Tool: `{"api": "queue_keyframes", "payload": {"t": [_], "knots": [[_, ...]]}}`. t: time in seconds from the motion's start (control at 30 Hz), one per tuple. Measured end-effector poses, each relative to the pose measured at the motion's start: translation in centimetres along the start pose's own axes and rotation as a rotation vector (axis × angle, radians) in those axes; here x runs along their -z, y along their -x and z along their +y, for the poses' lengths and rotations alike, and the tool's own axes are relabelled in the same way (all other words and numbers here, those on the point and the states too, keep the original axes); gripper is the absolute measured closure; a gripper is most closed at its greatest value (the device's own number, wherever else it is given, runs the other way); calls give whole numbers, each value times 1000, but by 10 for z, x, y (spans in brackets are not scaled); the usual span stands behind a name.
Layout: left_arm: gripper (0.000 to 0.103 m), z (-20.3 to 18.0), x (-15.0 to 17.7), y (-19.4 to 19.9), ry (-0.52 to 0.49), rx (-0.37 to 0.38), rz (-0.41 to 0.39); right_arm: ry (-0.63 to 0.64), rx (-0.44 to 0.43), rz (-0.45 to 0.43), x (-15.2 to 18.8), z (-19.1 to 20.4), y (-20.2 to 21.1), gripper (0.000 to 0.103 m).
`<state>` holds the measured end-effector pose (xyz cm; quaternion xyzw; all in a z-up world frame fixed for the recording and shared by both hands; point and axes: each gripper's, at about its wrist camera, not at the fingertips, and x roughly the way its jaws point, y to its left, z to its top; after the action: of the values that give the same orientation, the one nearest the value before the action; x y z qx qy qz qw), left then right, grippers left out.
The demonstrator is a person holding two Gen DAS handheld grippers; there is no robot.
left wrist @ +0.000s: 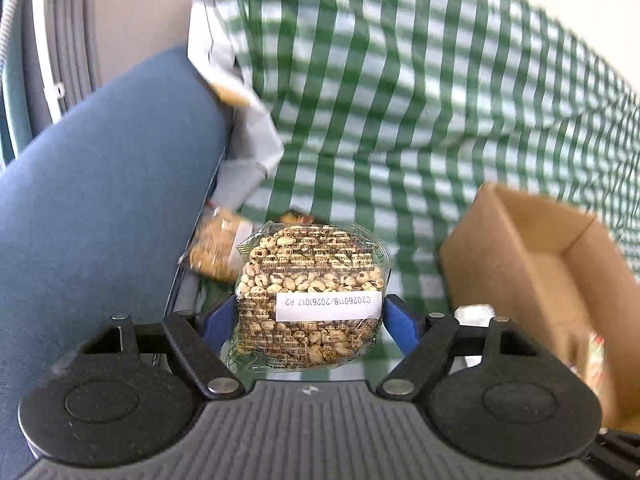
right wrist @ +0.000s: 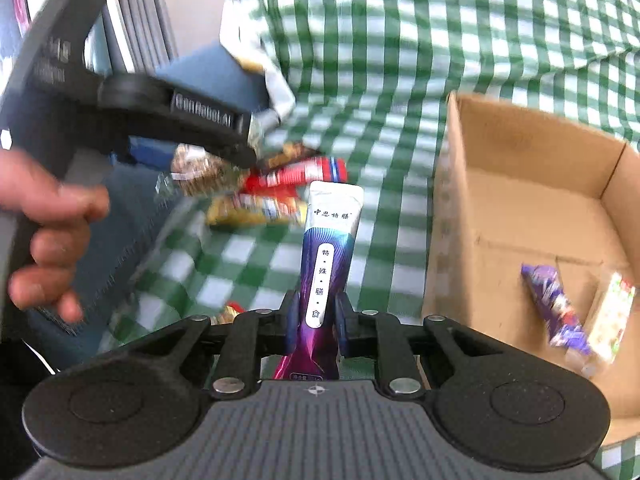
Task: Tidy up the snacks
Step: 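Carry both packs over the box and open both tools to drop them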
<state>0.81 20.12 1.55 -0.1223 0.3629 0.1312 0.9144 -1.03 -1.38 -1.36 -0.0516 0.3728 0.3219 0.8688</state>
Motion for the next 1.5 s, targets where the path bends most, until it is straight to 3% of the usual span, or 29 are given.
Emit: {"api": "queue_keyframes", "payload": {"t": [0.1, 0.23, 0.4, 0.6, 0.8, 1.17, 1.5], "knots": [[20, -12, -2, 16, 5, 11, -69, -22, -27, -73, -20, -11, 27, 83], [20, -32, 0, 36, 3, 47, -144, -22, -54, -233, -41, -38, 64, 83], [20, -64, 6, 50, -47, 105, -203, 74, 6, -389, -45, -87, 87, 83], [20, -100, 16, 50, -117, 143, -231, -40, 110, -353, -19, -134, 89, 83], [20, -121, 25, 48, -175, 185, -261, -17, 167, -369, -5, -136, 96, 83], [20, -158, 37, 44, -276, 234, -286, -110, 247, -354, 11, -163, 115, 83], [20, -187, 54, 47, -372, 293, -305, -145, 271, -363, 14, -168, 116, 83]]}}
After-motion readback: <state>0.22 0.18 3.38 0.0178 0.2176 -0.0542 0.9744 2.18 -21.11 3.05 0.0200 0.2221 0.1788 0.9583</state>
